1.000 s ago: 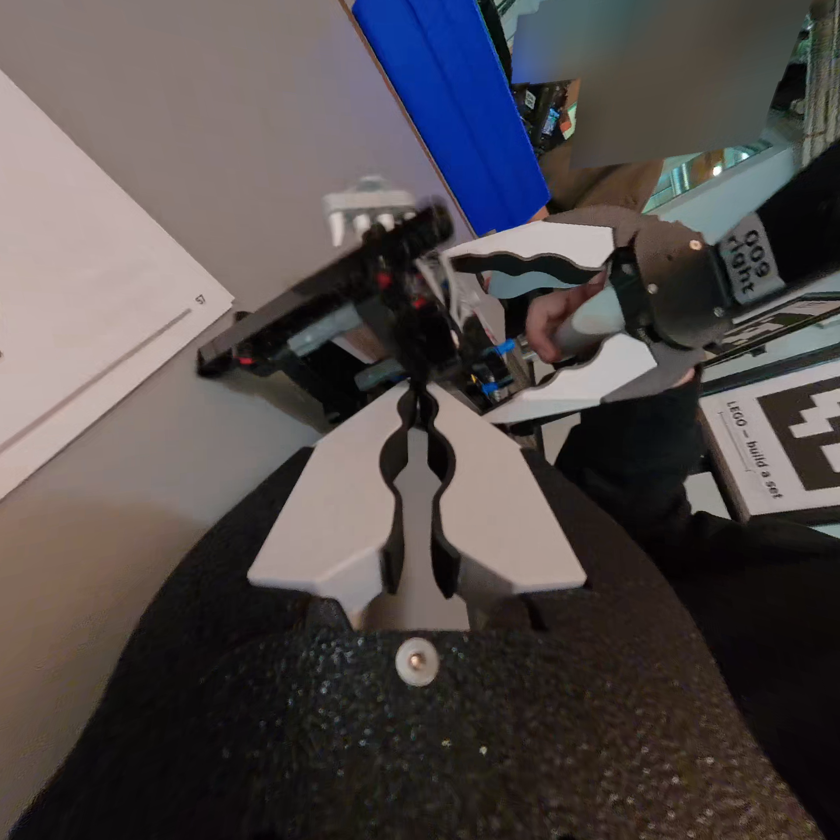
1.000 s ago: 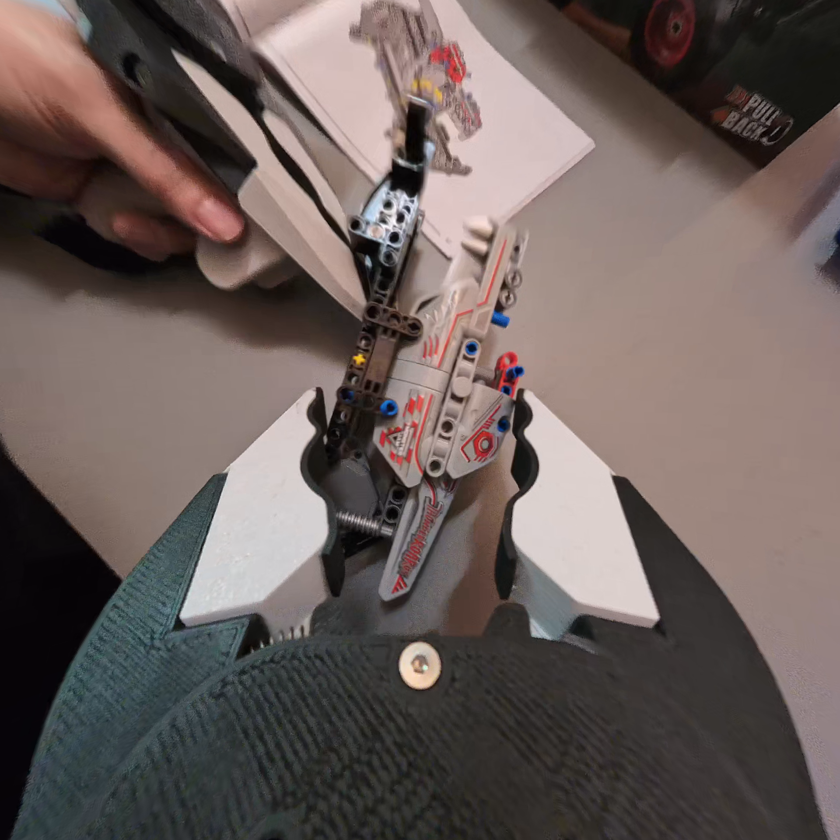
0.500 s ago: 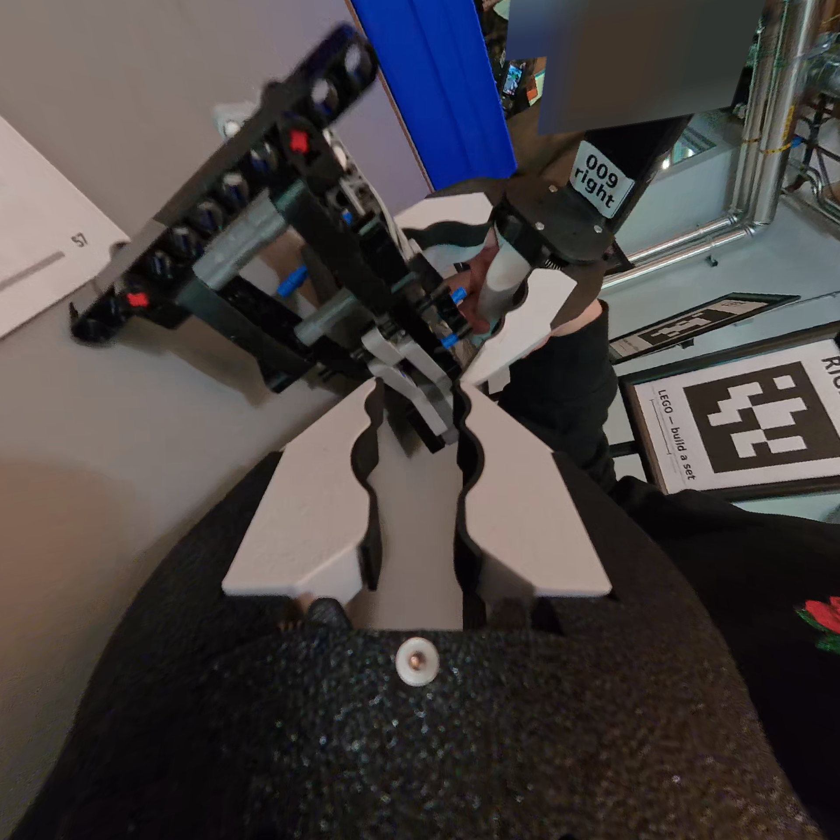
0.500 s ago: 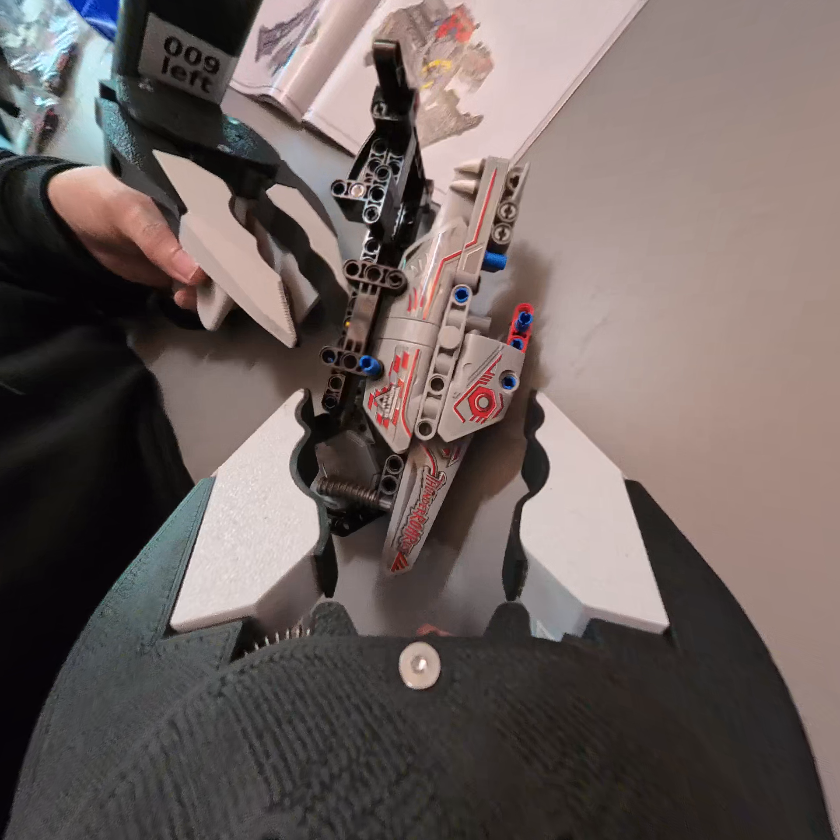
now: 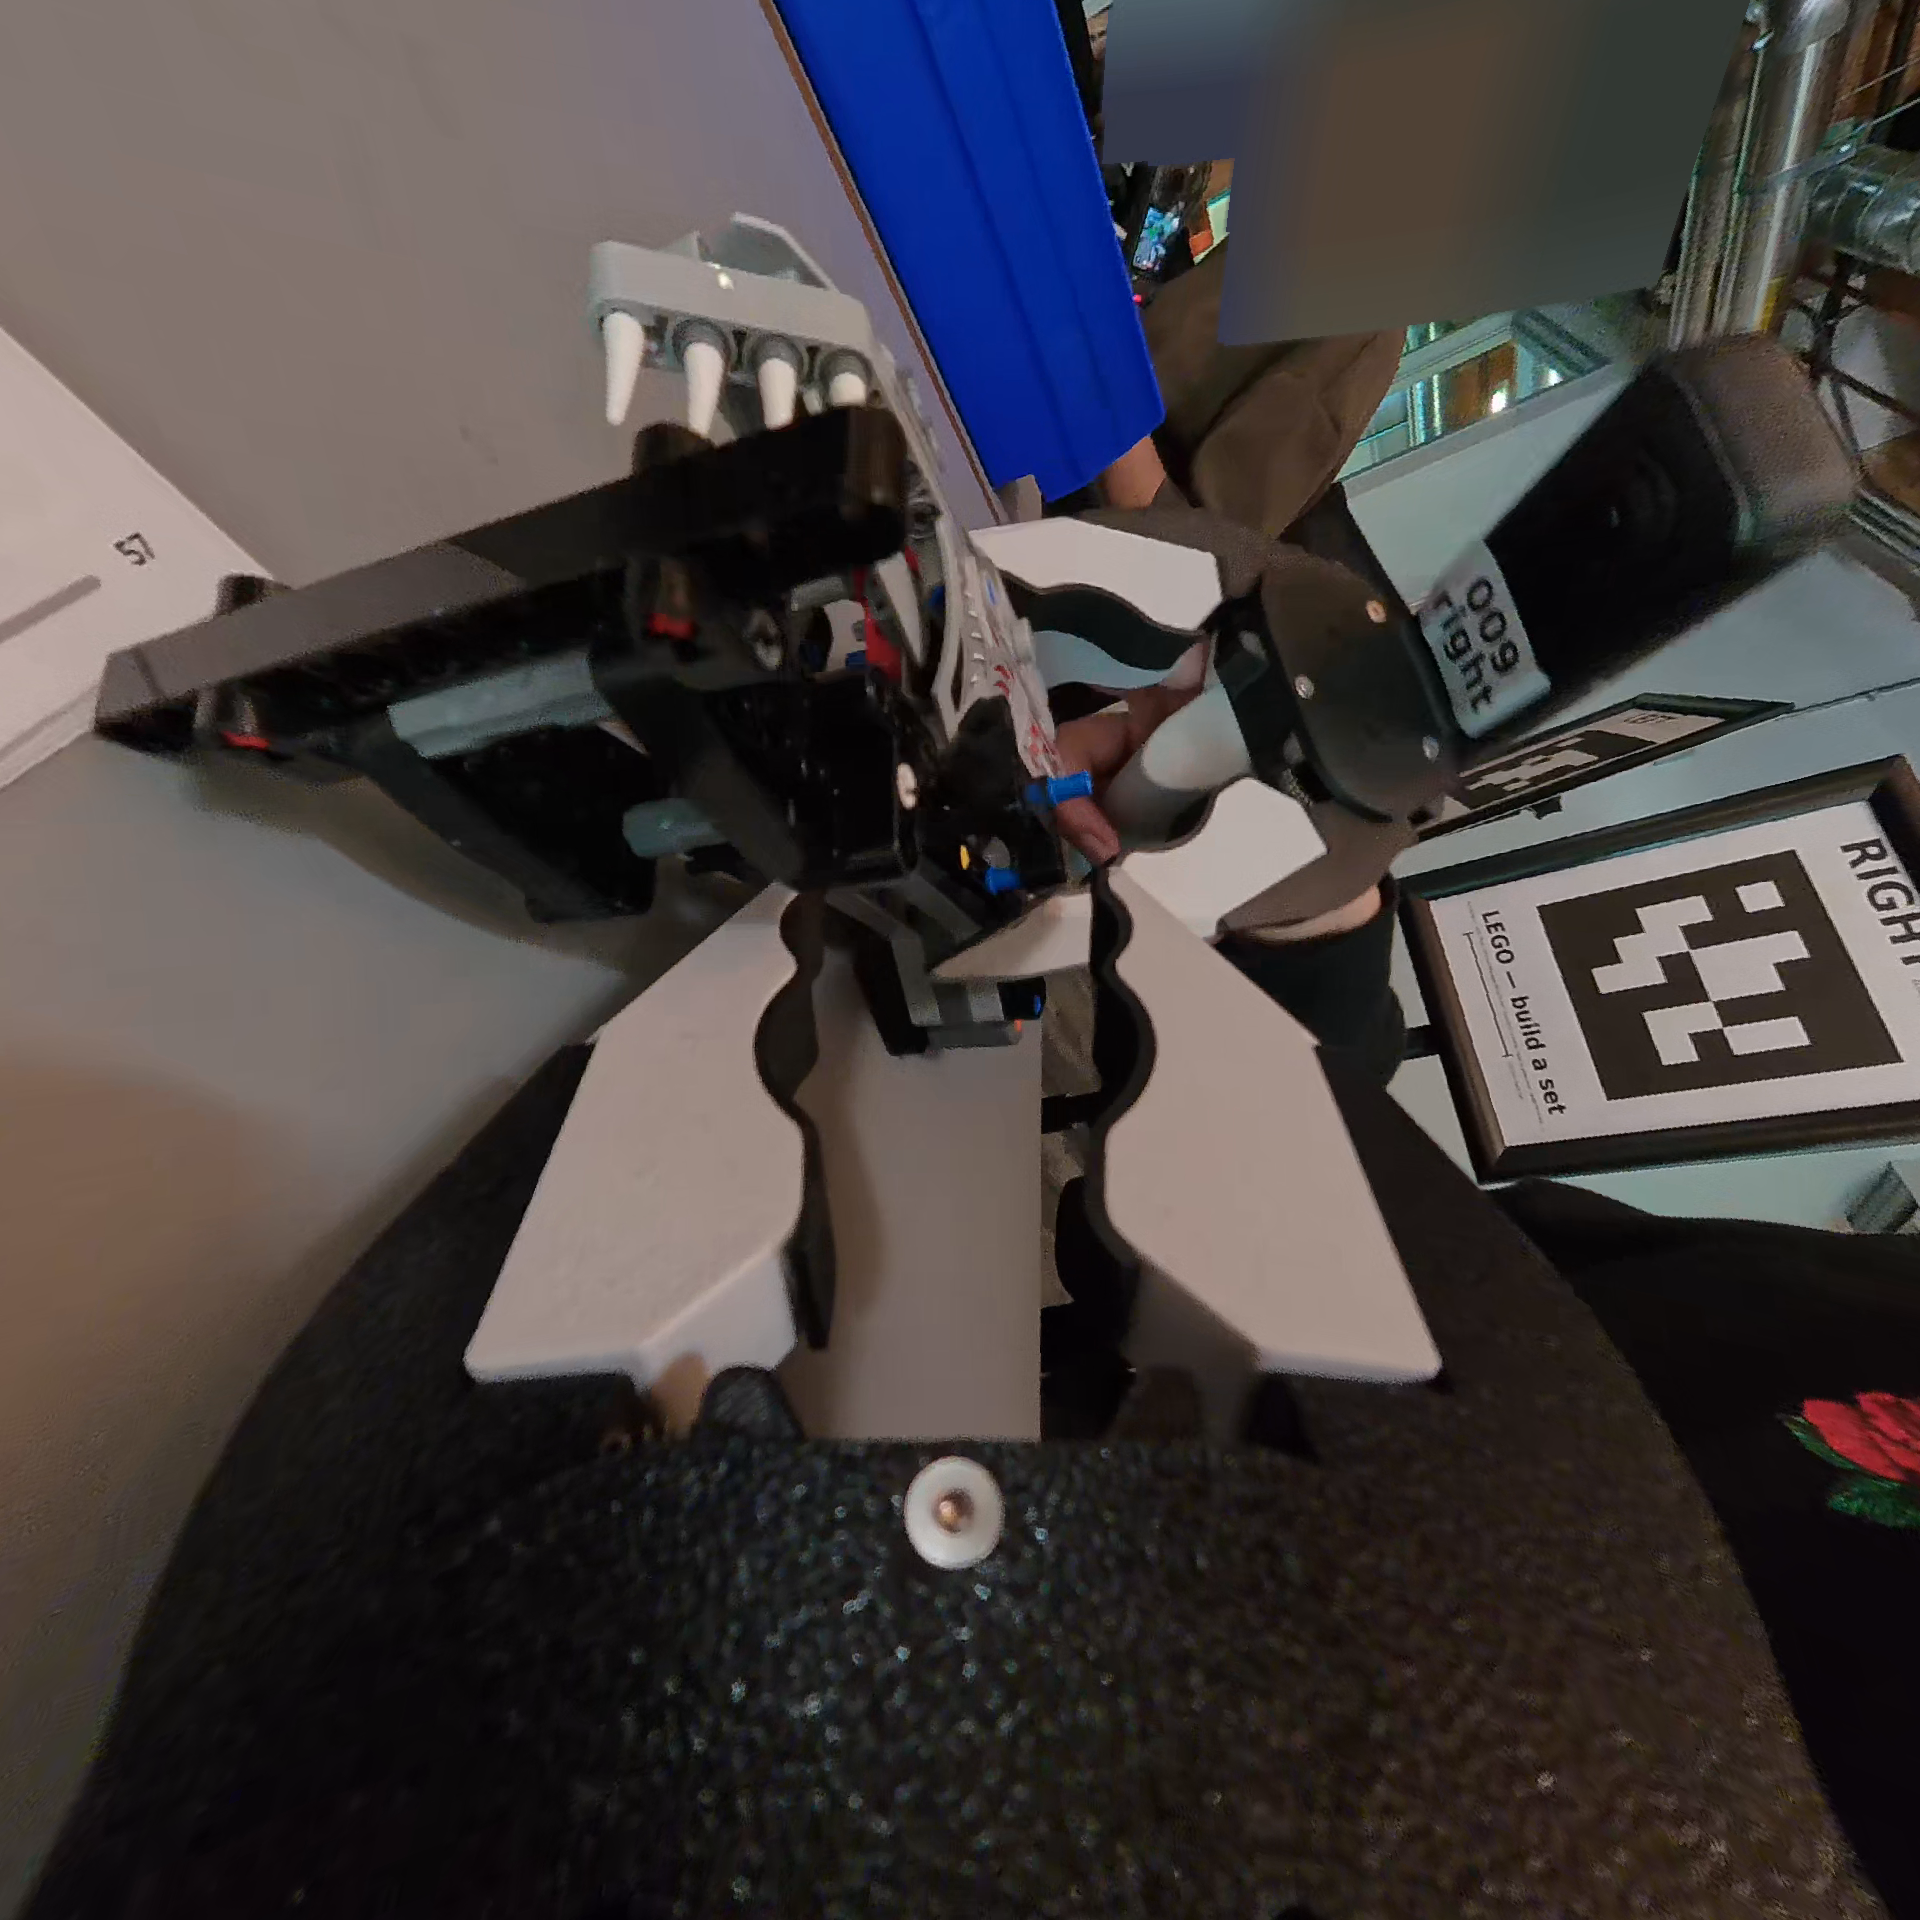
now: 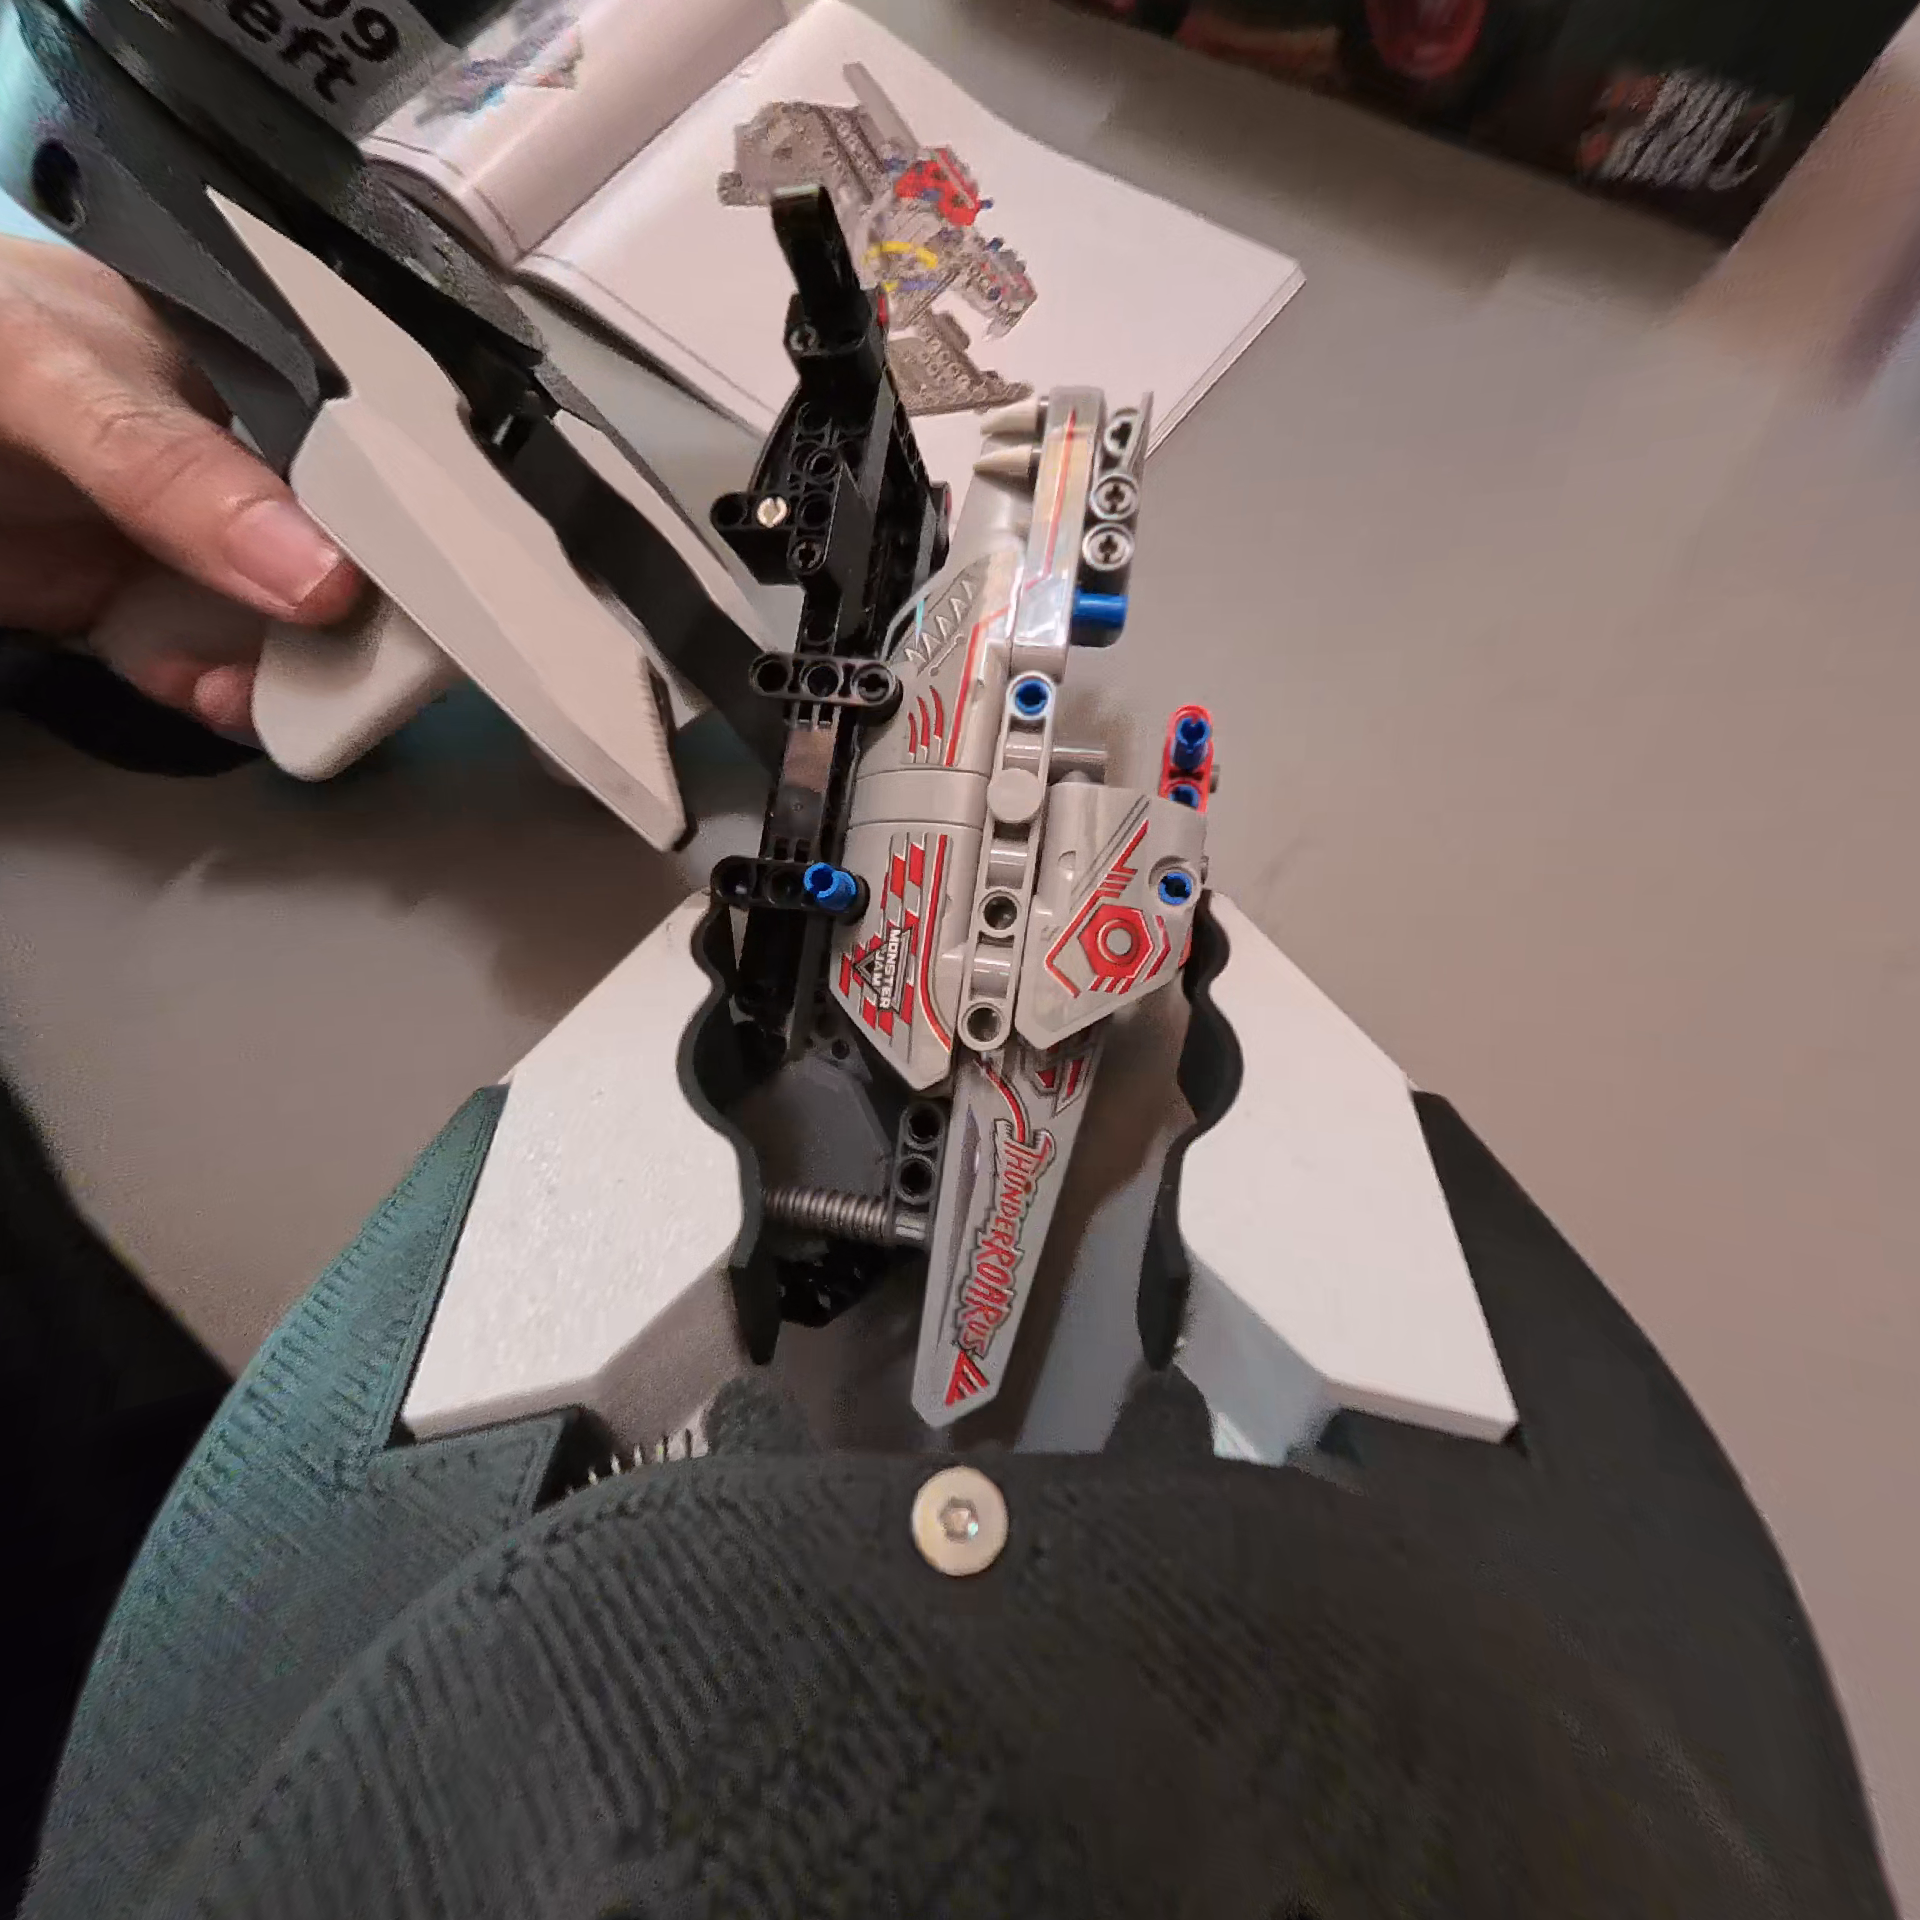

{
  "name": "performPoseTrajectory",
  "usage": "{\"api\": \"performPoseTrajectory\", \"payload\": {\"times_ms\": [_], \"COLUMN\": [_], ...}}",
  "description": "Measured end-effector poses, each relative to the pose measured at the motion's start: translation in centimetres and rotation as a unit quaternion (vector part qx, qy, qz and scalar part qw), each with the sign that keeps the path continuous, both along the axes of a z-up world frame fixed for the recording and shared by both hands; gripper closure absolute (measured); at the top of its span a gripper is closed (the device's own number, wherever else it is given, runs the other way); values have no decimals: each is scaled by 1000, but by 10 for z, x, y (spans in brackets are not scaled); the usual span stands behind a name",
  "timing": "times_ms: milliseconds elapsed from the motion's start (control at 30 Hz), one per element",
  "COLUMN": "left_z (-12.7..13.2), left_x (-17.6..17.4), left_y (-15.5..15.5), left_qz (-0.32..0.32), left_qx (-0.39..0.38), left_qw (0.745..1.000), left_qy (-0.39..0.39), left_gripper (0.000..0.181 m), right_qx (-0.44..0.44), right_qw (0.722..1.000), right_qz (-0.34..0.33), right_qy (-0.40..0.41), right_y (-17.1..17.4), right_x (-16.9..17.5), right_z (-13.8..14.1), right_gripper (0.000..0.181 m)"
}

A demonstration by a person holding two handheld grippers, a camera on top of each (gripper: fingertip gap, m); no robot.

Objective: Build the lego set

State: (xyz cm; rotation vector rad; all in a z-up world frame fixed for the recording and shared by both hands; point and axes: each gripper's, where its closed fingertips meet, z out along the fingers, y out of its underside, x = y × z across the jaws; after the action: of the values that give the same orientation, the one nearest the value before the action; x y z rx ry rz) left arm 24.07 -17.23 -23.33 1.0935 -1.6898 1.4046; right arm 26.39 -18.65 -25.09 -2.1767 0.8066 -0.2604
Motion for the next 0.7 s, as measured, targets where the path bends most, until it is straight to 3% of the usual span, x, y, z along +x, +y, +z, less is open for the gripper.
{"api": "performPoseTrajectory", "payload": {"times_ms": [267,500,700], "left_z": [3,3,9], "left_x": [7,5,1], "left_y": [4,4,10], "left_qz": [26,23,12], "left_qx": [-8,-25,-45], "left_qw": [1000,999,996], "left_qy": [-14,-30,-82], "left_gripper": [132,136,137], "right_qx": [-45,-43,51], "right_qw": [989,988,991], "right_qz": [-51,-46,-12], "right_qy": [-128,-138,-126], "right_y": [9,11,13], "right_x": [4,-3,-14], "right_z": [21,22,40], "right_gripper": [95,89,97]}}
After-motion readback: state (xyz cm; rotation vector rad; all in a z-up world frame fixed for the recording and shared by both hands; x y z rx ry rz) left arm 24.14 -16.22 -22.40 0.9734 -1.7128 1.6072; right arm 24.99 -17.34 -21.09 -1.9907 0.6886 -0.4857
